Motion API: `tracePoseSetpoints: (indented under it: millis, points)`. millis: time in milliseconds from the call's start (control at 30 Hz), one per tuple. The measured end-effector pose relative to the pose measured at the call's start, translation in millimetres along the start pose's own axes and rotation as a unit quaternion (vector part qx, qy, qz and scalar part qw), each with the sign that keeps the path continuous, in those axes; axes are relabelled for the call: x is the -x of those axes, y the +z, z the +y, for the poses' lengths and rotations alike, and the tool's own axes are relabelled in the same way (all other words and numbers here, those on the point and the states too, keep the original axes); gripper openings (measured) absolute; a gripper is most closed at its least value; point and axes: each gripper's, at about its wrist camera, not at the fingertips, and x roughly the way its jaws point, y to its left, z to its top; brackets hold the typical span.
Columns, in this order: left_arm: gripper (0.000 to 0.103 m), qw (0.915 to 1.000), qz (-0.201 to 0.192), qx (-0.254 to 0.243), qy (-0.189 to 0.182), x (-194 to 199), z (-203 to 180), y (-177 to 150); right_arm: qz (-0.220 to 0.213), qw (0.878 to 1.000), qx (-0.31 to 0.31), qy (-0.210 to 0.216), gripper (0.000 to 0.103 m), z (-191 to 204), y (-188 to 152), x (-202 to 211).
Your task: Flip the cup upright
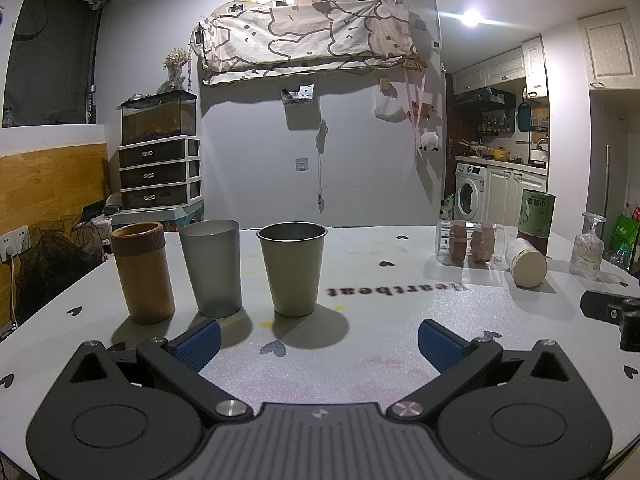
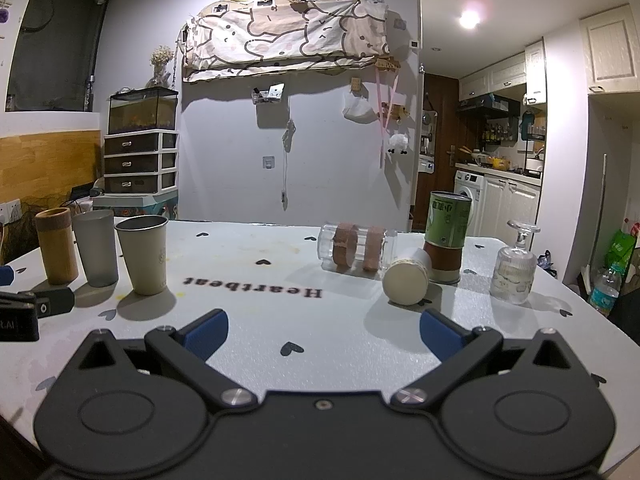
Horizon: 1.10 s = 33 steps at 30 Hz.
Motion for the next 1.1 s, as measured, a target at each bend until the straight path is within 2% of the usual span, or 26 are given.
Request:
tracePoseSetpoints:
  millis: [367, 533, 767, 900, 1100]
  points:
    - [0.103, 1.0, 0.002, 0.005, -0.002, -0.3, 0.4, -1.2, -0.001, 1.0, -0.005, 0.005, 0.103, -2.5, 0.0, -3.7]
    - [0.103, 0.9999, -0.001, 0.008, -0.007, -3.6, 1.5, -4.0, 0.003, 1.0, -0.012, -0.021, 0.103, -18.7, 11.5, -24.6]
    - [0.103, 0.9993, -0.004, 0.028, -0.023, -5.3, 7.9, -11.5, 0.023, 0.997, -0.045, -0.056, 0.102, -54.6, 49.3, -77.0]
    - [0.103, 0.9993, -0.01, 0.031, -0.02, -5.3, 9.0, -13.7, 0.047, 0.994, -0.068, -0.074, 0.097, -72.9, 70.3, -120.0]
    - [0.103, 0.9986, -0.013, 0.039, -0.032, -5.0, 18.5, -16.7, 0.093, 0.984, -0.119, -0.094, 0.094, -94.7, 79.5, -194.6]
